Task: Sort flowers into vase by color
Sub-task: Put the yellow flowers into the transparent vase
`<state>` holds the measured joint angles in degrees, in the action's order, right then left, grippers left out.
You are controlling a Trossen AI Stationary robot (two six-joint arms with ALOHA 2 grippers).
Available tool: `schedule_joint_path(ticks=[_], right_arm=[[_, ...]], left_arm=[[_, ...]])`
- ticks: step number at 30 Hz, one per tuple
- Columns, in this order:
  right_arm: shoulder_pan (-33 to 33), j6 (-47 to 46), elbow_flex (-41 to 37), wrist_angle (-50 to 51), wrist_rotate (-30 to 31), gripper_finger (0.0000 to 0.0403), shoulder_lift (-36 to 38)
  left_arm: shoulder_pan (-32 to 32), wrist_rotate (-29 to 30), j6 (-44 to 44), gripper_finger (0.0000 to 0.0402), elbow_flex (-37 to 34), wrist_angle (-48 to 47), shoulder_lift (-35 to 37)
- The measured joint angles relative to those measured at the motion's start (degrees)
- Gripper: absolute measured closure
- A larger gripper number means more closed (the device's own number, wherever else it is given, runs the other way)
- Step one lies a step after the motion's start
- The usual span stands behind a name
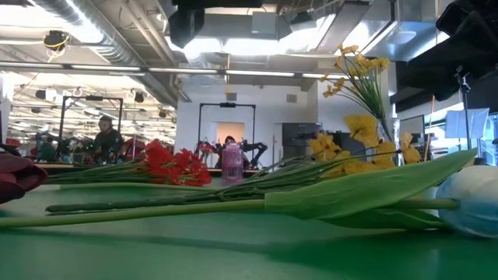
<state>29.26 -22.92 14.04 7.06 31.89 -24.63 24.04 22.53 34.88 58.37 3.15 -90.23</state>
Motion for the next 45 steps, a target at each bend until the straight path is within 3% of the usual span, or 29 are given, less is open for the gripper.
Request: schedule_joint_path(ticks=[4,8,17,23,36,40,45], right_arm=[[0.00,0.02,0.00,-0.07,0.07,0.0180,-0.01],[-0.01,0.02,0.00,-0.05,0.10,0.0180,-0.01],[0.00,0.05,0.00,0.25,0.16,0.0180,0.00],[0.00,0.04,0.00,0.28,0.25,0.0180,0.01],[0.00,0.05,0.00,0.41,0.25,0.0180,-0.01],[0.00,0.04,0.00,0.38,0.25,0.0180,-0.01],[-0.01,-0.48,0.00,0.43,0.29,0.0180,-0.01]], left_arm=[[1.05,-3.48,-0.43,0.0393,-0.02,-1.82,-4.17],[1.15,-7.45,1.28,0.0350,0.00,-0.76,-8.63],[0.31,-7.04,1.92,0.0237,-0.02,-1.29,-17.21],[-0.35,-5.88,1.80,0.0207,0.00,-1.27,-18.91],[0.08,-2.43,0.87,0.0216,0.25,-1.82,-22.65],[-0.17,1.07,0.50,0.0262,0.28,-3.54,-22.71],[-0.60,2.14,0.59,0.0361,0.17,-3.44,-22.76]])
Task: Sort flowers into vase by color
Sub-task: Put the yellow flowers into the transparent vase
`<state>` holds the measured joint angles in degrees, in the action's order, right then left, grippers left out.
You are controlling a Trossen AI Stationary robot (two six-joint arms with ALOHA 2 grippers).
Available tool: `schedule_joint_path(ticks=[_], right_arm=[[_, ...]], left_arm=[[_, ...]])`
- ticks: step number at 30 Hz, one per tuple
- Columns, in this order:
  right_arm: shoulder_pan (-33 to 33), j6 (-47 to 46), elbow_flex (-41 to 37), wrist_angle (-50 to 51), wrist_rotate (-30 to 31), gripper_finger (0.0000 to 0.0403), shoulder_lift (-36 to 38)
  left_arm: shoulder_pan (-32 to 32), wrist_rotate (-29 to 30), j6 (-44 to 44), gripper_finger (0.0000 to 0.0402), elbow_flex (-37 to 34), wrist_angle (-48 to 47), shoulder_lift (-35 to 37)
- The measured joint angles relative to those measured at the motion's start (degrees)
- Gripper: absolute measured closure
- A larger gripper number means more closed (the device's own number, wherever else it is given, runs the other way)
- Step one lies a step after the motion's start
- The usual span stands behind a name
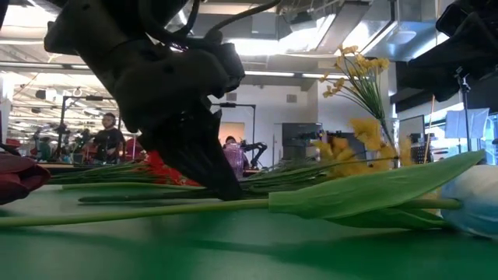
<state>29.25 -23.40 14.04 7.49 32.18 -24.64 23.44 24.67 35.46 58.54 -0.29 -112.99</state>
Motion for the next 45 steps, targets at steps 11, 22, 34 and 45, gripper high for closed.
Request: schedule_joint_path(ticks=[11,22,34,45], right_arm=[[-0.01,0.26,0.00,-0.08,0.34,0.0180,0.00],[0.01,5.47,4.88,-0.03,-0.27,0.0180,0.67],[-0.01,7.39,8.46,3.20,0.29,0.0180,0.63],[-0.01,7.99,8.41,-3.29,1.87,0.0180,-3.07]], left_arm=[[0.05,6.27,-0.05,0.0393,9.86,-8.92,0.55],[0.86,20.43,-1.74,0.0394,26.85,-36.79,6.34],[2.24,27.11,-14.26,0.0394,20.45,-18.88,18.80],[-6.29,0.82,-27.94,0.0395,3.62,30.97,20.70]])
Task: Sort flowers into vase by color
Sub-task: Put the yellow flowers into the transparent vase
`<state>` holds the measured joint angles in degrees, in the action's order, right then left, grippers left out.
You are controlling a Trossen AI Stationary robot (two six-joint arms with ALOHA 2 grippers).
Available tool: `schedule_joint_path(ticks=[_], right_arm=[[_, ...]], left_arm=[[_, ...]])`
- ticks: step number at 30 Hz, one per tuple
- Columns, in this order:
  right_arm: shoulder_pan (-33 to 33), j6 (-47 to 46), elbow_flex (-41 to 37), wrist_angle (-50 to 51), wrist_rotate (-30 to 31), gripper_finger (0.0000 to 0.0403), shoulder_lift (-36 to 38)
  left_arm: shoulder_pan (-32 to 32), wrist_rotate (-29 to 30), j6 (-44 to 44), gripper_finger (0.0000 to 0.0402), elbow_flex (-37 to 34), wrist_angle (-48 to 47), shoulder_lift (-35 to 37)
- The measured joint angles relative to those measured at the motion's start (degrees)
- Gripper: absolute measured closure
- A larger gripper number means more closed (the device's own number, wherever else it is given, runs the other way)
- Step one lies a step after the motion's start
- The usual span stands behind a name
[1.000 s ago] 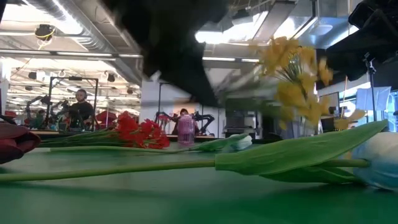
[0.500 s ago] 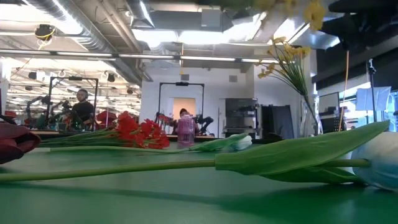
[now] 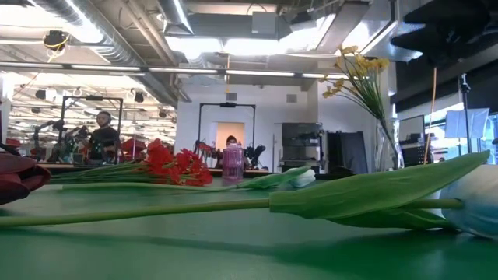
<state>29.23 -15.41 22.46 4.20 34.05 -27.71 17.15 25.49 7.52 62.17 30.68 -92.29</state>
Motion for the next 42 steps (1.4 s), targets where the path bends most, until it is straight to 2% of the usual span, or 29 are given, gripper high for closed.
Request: schedule_joint_path(ticks=[3,7,17,23,27,30,35,42], right_arm=[[0.00,4.45,0.00,-6.99,-0.62,0.0180,-2.01],[0.00,11.91,0.00,-16.26,-0.58,0.0180,-5.61],[0.00,22.72,-0.02,-40.85,-2.73,0.0180,-15.78],[-1.17,25.99,-0.02,-53.77,-2.95,0.0180,-22.38],[-5.93,24.21,-0.02,-62.57,-4.92,0.0180,-27.58],[-10.36,20.80,-0.02,-65.78,-9.62,0.0180,-30.92],[-16.34,13.78,1.47,-65.79,-18.18,0.0180,-35.19],[-18.16,11.77,4.66,-65.79,-20.22,0.0180,-39.65]], left_arm=[[-2.76,-4.18,1.87,0.0395,-1.07,4.35,-0.02],[-4.96,-8.24,2.83,0.0395,-1.12,5.40,-0.02],[-7.22,-8.08,2.94,0.0395,-1.15,7.01,-0.02],[-7.79,-8.08,2.53,0.0395,-1.15,11.52,-0.37],[-8.69,-8.08,2.35,0.0395,-1.15,12.12,-0.89],[-9.19,-8.26,2.87,0.0395,-1.15,12.56,-2.01],[-9.53,-8.91,3.80,0.0395,-1.15,12.86,-3.84],[-9.67,-9.81,4.34,0.0395,-1.15,13.23,-4.83]])
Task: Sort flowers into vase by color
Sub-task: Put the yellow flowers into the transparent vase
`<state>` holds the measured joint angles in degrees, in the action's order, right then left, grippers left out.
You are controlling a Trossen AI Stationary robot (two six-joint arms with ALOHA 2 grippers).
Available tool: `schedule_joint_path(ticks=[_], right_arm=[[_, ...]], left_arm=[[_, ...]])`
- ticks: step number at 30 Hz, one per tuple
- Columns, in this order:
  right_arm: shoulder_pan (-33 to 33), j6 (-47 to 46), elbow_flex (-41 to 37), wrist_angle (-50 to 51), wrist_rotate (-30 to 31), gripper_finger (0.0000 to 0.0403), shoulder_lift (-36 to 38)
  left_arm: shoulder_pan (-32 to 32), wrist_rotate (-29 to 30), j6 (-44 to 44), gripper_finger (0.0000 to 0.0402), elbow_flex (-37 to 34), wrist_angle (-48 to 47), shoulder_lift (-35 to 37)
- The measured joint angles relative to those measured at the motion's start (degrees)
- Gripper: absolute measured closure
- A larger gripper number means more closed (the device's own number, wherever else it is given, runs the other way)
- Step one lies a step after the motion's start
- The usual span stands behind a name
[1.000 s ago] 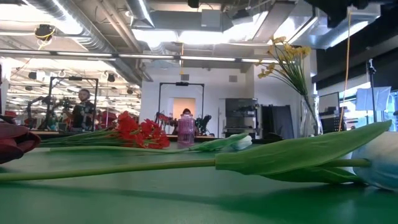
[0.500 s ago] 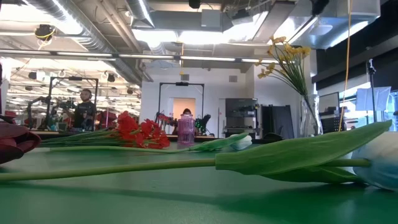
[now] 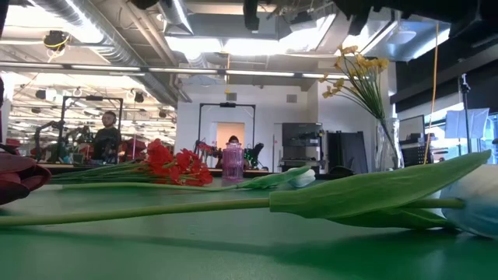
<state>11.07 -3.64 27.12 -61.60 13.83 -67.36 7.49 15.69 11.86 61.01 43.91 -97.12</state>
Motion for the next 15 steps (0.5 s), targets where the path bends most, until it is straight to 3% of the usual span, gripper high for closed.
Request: schedule_joint_path(ticks=[7,15], right_arm=[[0.15,0.00,2.10,0.59,-0.03,0.0202,-2.03],[0.16,-0.02,2.10,1.98,-1.44,0.0340,-2.01]], left_arm=[[0.17,-0.20,0.02,0.0395,0.00,-0.59,-0.02],[0.16,0.03,0.11,0.0385,0.00,-1.10,-0.02]])
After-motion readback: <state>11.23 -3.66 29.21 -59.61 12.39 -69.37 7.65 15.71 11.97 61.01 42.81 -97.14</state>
